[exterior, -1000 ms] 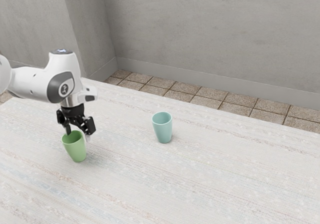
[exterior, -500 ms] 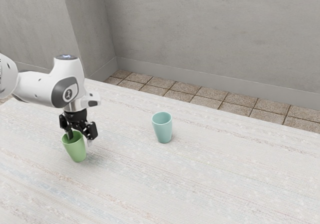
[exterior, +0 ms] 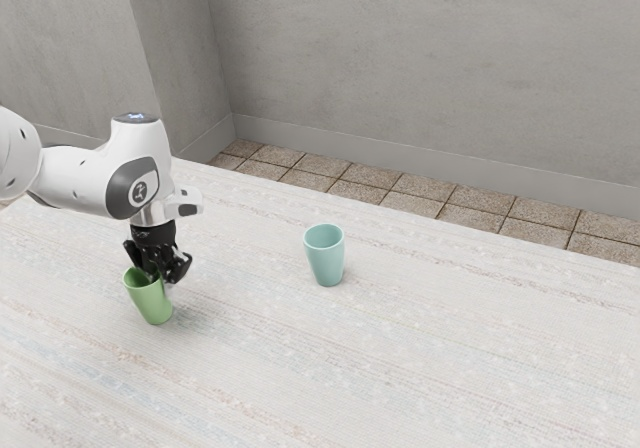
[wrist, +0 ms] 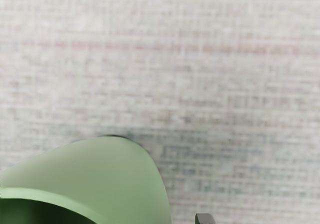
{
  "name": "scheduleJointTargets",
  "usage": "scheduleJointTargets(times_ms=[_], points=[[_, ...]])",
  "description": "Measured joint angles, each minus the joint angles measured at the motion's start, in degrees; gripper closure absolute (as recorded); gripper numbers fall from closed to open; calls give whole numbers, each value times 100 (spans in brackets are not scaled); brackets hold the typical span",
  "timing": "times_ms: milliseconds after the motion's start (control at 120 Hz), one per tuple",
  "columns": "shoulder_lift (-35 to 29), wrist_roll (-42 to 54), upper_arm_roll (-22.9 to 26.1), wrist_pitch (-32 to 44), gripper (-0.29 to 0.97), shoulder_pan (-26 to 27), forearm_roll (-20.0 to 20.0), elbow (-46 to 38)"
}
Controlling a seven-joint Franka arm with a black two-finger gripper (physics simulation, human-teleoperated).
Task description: Place the left cup onto the right cup
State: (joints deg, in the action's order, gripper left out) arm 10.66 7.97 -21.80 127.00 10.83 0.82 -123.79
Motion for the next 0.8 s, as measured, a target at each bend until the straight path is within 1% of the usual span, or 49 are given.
scheduleJointTargets(times_ms=[117,267,800], points=[[0,-1,0,4,71,-7,-8,2],[0,-8,0,8,75,-9,-12,2],[-10,-160,-1,-22,78,-3,46,35]])
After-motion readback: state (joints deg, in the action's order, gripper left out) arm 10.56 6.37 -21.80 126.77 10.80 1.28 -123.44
